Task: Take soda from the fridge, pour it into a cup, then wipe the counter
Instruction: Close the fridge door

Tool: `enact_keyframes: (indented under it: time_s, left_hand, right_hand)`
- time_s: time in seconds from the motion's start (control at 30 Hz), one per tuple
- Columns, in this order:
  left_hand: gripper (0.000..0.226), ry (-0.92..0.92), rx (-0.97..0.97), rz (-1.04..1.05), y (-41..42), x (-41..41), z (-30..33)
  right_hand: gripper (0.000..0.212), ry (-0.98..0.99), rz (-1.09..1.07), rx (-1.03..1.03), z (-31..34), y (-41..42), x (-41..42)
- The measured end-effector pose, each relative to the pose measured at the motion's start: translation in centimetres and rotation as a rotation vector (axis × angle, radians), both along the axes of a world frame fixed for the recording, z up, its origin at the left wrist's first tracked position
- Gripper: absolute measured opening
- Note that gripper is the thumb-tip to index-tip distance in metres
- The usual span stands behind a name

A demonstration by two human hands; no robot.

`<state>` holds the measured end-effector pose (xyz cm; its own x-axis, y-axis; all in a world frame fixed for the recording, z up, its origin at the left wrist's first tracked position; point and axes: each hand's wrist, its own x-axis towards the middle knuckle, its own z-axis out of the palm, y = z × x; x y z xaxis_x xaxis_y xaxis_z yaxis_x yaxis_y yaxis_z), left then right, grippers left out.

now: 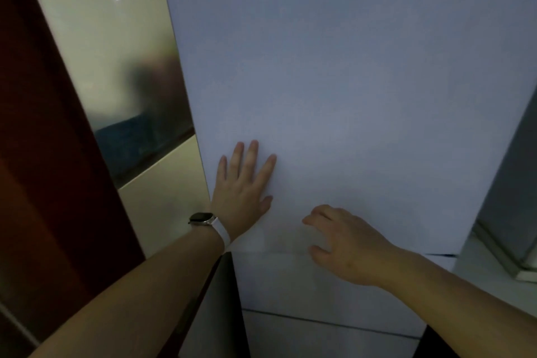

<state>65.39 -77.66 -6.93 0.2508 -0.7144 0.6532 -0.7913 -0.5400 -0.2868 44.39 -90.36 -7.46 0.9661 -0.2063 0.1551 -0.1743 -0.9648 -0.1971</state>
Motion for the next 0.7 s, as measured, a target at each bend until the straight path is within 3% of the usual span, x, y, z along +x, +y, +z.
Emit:
enact_keyframes:
  time_s: [0.27, 0.7]
  left_hand:
    - [0.098, 0.084, 0.027, 0.009, -3.4, 1.9, -0.8]
    - [0.096, 0.039, -0.053, -0.052, -4.6, 3.6, -2.2]
  right_hand:
    - [0.057, -0.018, 0.012, 0.012, -0.4, -2.9, 1.1]
    - [0.060, 0.034, -0.036, 0.070, -2.1, -6.4, 1.7]
